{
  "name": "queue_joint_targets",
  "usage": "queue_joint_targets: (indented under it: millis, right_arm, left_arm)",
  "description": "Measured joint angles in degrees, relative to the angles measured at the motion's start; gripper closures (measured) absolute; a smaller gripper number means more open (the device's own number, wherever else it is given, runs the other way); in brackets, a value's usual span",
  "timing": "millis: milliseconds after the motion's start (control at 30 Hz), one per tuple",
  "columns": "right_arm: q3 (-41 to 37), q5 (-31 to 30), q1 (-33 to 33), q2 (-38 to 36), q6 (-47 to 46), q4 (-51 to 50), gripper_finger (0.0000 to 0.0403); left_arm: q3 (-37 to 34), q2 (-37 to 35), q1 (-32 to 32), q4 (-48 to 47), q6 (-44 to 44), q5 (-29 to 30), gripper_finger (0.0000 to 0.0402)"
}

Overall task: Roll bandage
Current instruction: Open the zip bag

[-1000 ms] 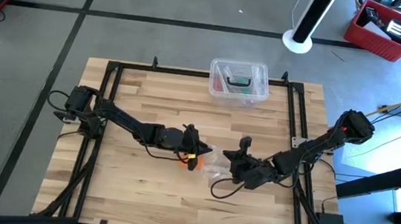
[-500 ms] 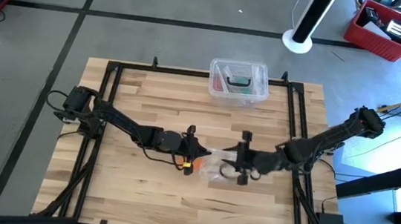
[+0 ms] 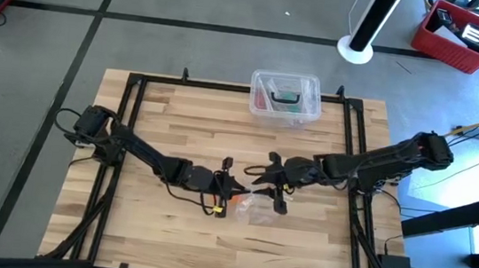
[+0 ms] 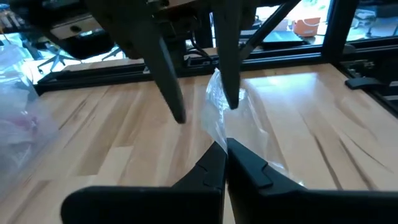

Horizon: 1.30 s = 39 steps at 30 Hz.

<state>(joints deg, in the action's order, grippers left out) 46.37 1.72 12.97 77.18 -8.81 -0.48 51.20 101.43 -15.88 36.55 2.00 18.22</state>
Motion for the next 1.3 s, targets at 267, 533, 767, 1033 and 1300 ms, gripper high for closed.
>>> queue_joint_targets:
  millis: [267,533,767,1033,1300]
  right_arm:
    - [0.0,0.4,0.1,1.1,1.3,1.3,0.0319]
    - [0.0,-1.0,0.1,1.1,3.1,0.5,0.0385]
    - [0.0,-1.7,0.1,1.1,3.3,0.0,0.0376]
    - [0.0,-2.3,0.1,1.1,3.3,-0.1,0.0376]
    - [0.0,-2.6,0.1,1.1,3.4,0.4,0.0379]
  left_arm:
    - [0.0,0.0,0.0,-0.1,0.1,0.0,0.0401]
    - [0.0,0.0,0.0,-0.4,-5.1,0.0,0.0401]
    - [0.0,-2.6,0.0,-4.0,-14.1,0.0,0.0362]
    - [0.0,-4.0,0.8,-2.9,-16.0,0.0,0.0295]
    - [0.0,-3.5,1.4,-2.9,-16.6,0.0,0.0288]
